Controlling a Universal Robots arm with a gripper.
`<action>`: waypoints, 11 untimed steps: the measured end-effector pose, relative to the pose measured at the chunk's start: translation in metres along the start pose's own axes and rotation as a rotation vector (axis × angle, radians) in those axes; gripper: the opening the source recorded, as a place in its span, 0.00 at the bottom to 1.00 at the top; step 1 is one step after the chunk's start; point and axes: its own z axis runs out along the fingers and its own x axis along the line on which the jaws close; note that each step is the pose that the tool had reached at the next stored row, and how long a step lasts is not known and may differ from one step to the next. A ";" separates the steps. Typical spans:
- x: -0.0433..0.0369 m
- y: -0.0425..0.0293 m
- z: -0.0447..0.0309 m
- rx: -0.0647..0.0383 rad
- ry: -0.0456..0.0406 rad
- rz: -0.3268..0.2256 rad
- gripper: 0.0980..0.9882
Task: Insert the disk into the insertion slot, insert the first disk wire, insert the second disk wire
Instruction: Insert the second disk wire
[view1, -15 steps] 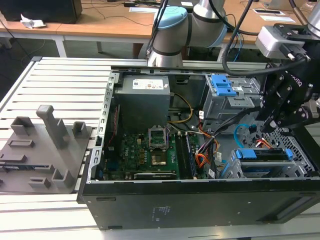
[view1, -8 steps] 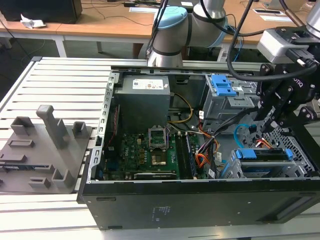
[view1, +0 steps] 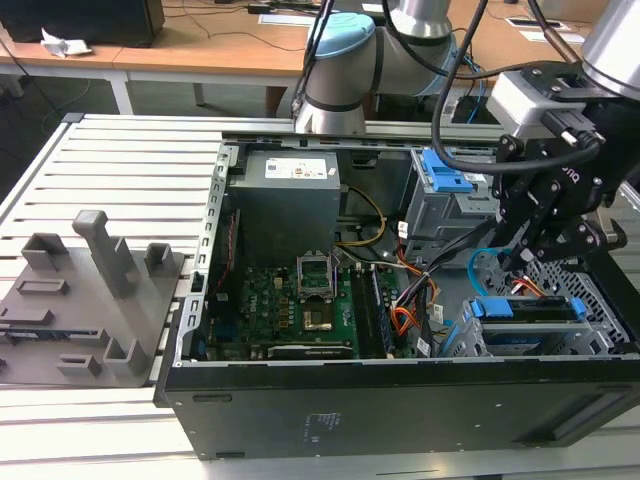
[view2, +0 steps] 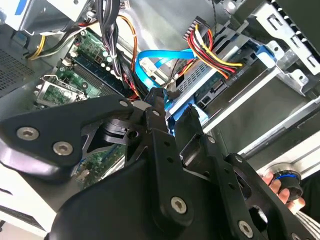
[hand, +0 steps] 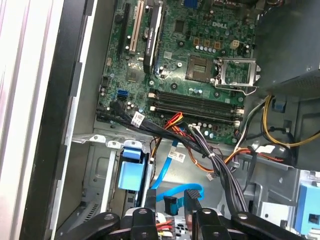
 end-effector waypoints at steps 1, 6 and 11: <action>0.0000 0.0000 0.0012 -0.001 0.0013 -0.008 0.30; 0.0002 -0.0001 0.0050 -0.003 0.0121 -0.031 0.30; 0.0002 -0.0001 0.0051 -0.003 0.0129 -0.032 0.28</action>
